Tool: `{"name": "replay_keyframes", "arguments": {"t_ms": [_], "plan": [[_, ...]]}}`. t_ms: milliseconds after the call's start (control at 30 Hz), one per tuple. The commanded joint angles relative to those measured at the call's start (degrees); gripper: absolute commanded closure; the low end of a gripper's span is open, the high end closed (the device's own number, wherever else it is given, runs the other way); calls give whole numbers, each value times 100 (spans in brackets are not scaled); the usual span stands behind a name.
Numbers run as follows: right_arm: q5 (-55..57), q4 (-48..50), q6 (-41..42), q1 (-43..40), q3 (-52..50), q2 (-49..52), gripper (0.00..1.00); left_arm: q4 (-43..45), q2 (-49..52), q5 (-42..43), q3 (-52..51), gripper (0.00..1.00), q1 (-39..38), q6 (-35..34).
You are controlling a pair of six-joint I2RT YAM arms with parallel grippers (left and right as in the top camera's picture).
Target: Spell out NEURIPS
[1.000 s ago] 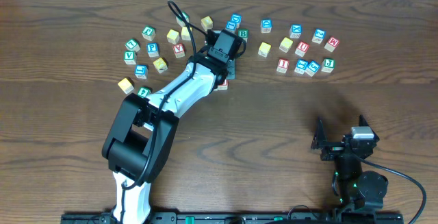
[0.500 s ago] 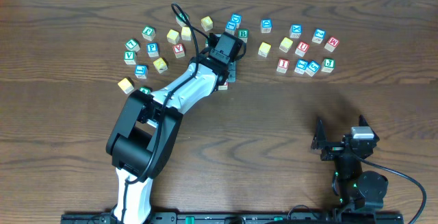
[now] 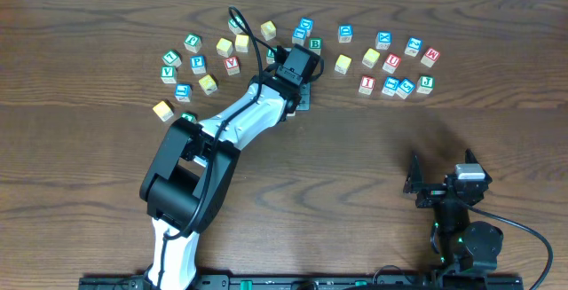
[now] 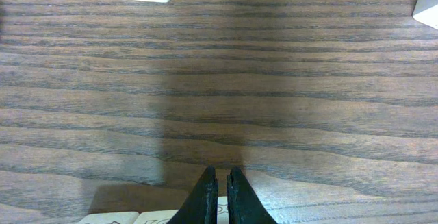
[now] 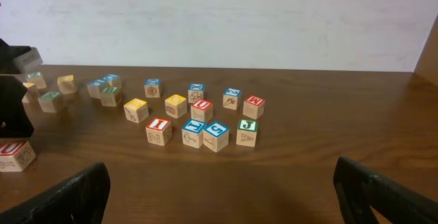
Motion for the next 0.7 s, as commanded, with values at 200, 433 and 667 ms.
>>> {"name": "replay_keyframes", "arguments": {"t_ms": [200,433,667], "plan": [[-31,-20,52,-33,-7,-33,1,-52,79,11,70,92,9,37],[-31,-20,52,-33,-7,-33,1,-144,79,11,70,93,9,35],[-31,-20,52,-33,-7,-33,1,-153,79,11,70,93,9,35]]}}
